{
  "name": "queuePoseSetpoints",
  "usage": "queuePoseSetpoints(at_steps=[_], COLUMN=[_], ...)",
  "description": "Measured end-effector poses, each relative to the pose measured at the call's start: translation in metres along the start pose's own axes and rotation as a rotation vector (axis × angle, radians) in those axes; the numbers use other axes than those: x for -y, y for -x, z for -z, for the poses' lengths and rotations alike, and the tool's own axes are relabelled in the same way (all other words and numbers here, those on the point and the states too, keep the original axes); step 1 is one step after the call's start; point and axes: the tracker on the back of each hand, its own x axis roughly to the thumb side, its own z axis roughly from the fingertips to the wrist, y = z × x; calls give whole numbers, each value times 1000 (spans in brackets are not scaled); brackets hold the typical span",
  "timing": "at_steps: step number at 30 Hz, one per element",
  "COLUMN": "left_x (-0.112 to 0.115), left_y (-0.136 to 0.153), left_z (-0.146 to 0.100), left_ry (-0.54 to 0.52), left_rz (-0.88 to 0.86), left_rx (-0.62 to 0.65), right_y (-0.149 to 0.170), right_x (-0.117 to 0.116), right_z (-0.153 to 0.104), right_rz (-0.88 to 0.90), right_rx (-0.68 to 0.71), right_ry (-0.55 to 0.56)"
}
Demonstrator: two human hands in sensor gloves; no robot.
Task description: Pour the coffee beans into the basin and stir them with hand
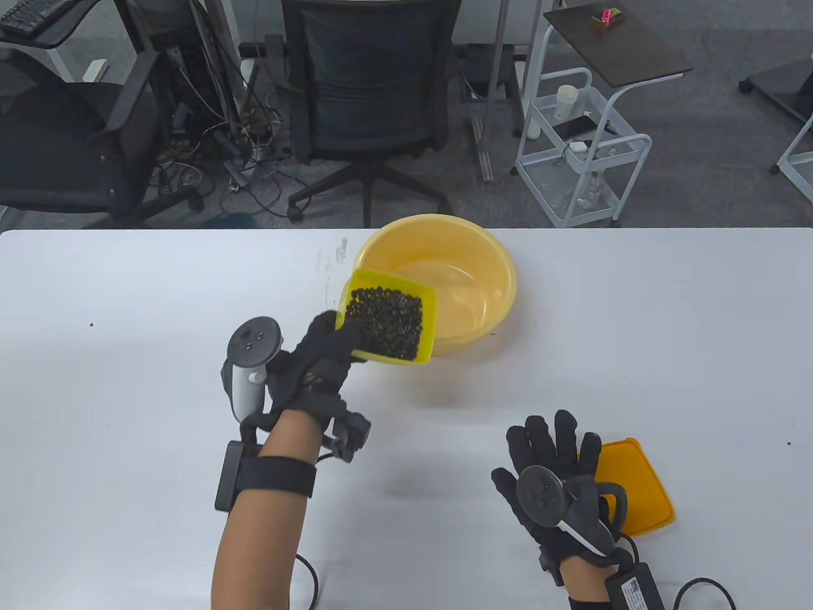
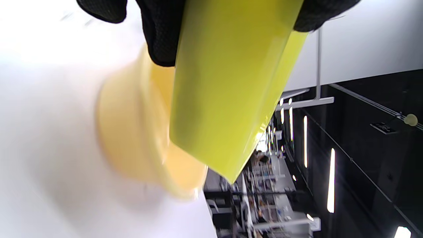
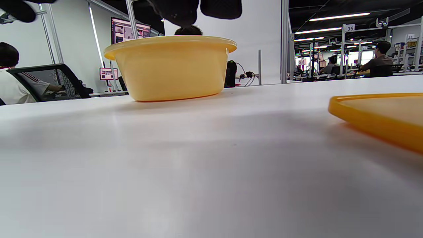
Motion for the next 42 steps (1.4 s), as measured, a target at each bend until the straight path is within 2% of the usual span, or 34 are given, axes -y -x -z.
queuePoseSetpoints(at_steps=[3, 5, 10, 14, 21, 42], left_x=[5, 11, 21, 27, 28, 25], left_y=[-19, -24, -23, -22, -24, -45], left_z=[26, 41, 63, 72, 75, 66], left_ry=[-121, -165, -213, -197, -185, -227], left_rz=[267, 371, 425, 463, 511, 563], left_rx=[59, 94, 67, 82, 92, 111], right_y=[-3, -4, -3, 3, 10, 8], right_x=[0, -1, -2, -3, -8, -7], right_z=[-2, -3, -4, -4, -3, -6], right_rz=[-13, -13, 6, 20, 37, 71], right_rx=[18, 28, 25, -1, -26, -15], right_ry=[6, -3, -7, -27, -94, -105])
